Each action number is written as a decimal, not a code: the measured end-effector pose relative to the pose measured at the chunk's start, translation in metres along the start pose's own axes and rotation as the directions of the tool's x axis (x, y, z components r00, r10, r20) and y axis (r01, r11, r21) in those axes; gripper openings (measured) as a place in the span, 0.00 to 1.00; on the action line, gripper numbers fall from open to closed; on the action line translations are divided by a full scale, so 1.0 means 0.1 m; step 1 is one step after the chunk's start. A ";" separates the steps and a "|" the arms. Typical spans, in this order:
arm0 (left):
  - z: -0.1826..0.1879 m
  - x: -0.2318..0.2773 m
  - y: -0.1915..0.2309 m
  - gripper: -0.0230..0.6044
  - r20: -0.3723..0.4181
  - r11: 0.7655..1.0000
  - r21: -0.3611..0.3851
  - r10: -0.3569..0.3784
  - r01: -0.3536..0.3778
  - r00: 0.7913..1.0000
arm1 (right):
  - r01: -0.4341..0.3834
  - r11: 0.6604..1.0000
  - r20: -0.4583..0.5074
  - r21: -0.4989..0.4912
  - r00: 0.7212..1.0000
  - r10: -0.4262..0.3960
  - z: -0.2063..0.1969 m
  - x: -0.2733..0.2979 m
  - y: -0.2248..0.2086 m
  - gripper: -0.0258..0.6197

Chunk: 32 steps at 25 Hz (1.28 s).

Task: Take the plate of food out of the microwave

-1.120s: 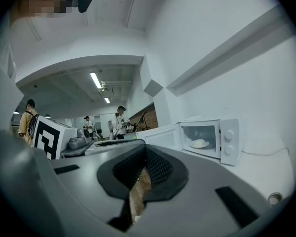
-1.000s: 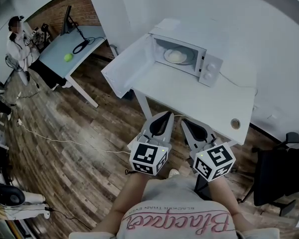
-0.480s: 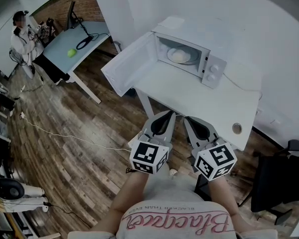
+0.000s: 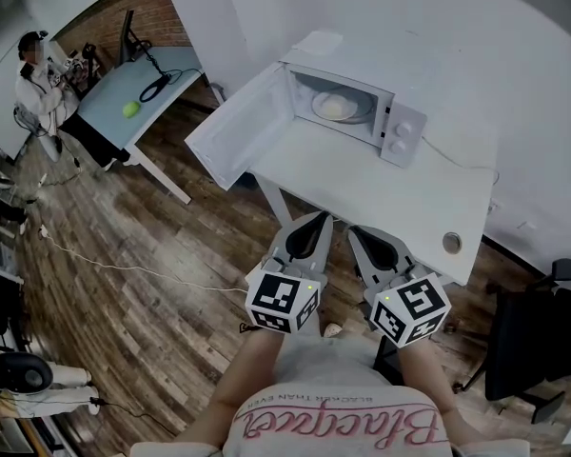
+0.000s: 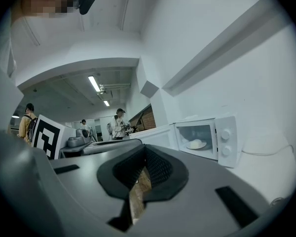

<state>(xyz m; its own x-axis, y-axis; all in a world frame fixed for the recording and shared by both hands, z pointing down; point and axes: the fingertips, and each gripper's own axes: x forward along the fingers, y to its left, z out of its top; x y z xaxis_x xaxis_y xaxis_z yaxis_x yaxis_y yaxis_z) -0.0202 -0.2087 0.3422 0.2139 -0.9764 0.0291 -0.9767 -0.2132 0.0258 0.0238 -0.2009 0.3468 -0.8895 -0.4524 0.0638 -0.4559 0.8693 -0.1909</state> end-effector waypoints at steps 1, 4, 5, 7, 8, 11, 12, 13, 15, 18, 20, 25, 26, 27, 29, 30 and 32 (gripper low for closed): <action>0.00 0.02 0.01 0.05 0.004 1.000 -0.002 -0.003 0.003 1.000 | 0.005 1.000 0.000 -0.001 1.000 -0.005 0.00 0.01 -0.02 0.06; -0.01 0.11 0.05 0.05 0.011 1.000 -0.006 -0.020 0.020 1.000 | 0.022 1.000 0.000 0.001 1.000 -0.022 -0.02 0.06 -0.09 0.06; -0.02 0.14 0.06 0.05 0.012 1.000 -0.005 -0.029 0.029 1.000 | 0.028 1.000 0.001 0.001 1.000 -0.028 -0.02 0.08 -0.11 0.06; -0.01 0.20 0.10 0.05 0.012 0.999 -0.004 -0.046 0.046 0.999 | 0.041 0.999 0.006 -0.002 0.999 -0.041 -0.01 0.15 -0.15 0.06; 0.00 0.23 0.14 0.05 0.014 0.999 -0.004 -0.051 0.051 0.999 | 0.046 0.999 0.010 -0.004 0.999 -0.046 0.01 0.18 -0.16 0.06; 0.06 0.29 0.27 0.05 0.030 0.998 -0.004 -0.062 0.062 0.998 | 0.064 0.998 0.021 -0.010 0.998 -0.064 0.05 0.30 -0.18 0.06; 0.07 0.32 0.32 0.05 0.034 0.998 -0.004 -0.065 0.065 0.997 | 0.073 0.997 0.022 -0.011 0.997 -0.072 0.06 0.34 -0.19 0.06; 0.07 0.34 0.38 0.05 0.036 0.998 -0.003 -0.070 0.070 0.997 | 0.080 0.997 0.024 -0.012 0.997 -0.080 0.07 0.39 -0.20 0.06; 0.07 0.39 0.47 0.05 0.035 0.997 -0.002 -0.080 0.081 0.996 | 0.094 0.996 0.027 -0.012 0.995 -0.094 0.06 0.48 -0.22 0.06; 0.08 0.49 0.61 0.05 0.037 0.995 0.002 -0.099 0.099 0.994 | 0.115 0.993 0.033 -0.011 0.993 -0.114 0.08 0.63 -0.26 0.06; 0.11 0.55 0.69 0.05 0.041 0.994 0.004 -0.113 0.113 0.993 | 0.128 0.992 0.037 -0.013 0.991 -0.128 0.11 0.72 -0.29 0.06; 0.15 0.73 0.94 0.05 0.038 0.993 0.006 -0.120 0.120 0.992 | 0.155 0.988 0.050 -0.017 0.987 -0.154 0.21 0.96 -0.38 0.06; 0.14 0.76 0.99 0.05 0.038 0.993 0.003 -0.122 0.122 0.992 | 0.159 0.987 0.051 -0.016 0.986 -0.158 0.22 1.00 -0.40 0.06; 0.14 0.79 1.04 0.05 0.039 0.992 -0.002 -0.123 0.124 0.992 | 0.161 0.987 0.052 -0.015 0.986 -0.160 0.23 1.05 -0.41 0.06; 0.16 0.86 1.14 0.05 0.046 0.993 -0.011 -0.121 0.122 0.992 | 0.162 0.987 0.052 -0.021 0.986 -0.161 0.26 1.15 -0.43 0.06; 0.16 0.88 1.20 0.05 0.049 0.993 -0.017 -0.117 0.118 0.992 | 0.163 0.986 0.050 -0.027 0.986 -0.162 0.27 1.21 -0.43 0.06; 0.17 0.93 1.30 0.05 0.055 0.993 -0.031 -0.114 0.116 0.992 | 0.167 0.985 0.043 -0.038 0.985 -0.165 0.27 1.31 -0.44 0.06</action>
<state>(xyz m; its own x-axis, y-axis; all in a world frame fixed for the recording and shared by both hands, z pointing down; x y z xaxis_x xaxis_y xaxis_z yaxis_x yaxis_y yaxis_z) -0.1277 -0.3278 0.3313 0.3224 -0.9461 -0.0293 -0.9443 -0.3236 0.0594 -0.0717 -0.3038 0.3370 -0.7999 -0.5979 0.0523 -0.5986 0.7886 -0.1407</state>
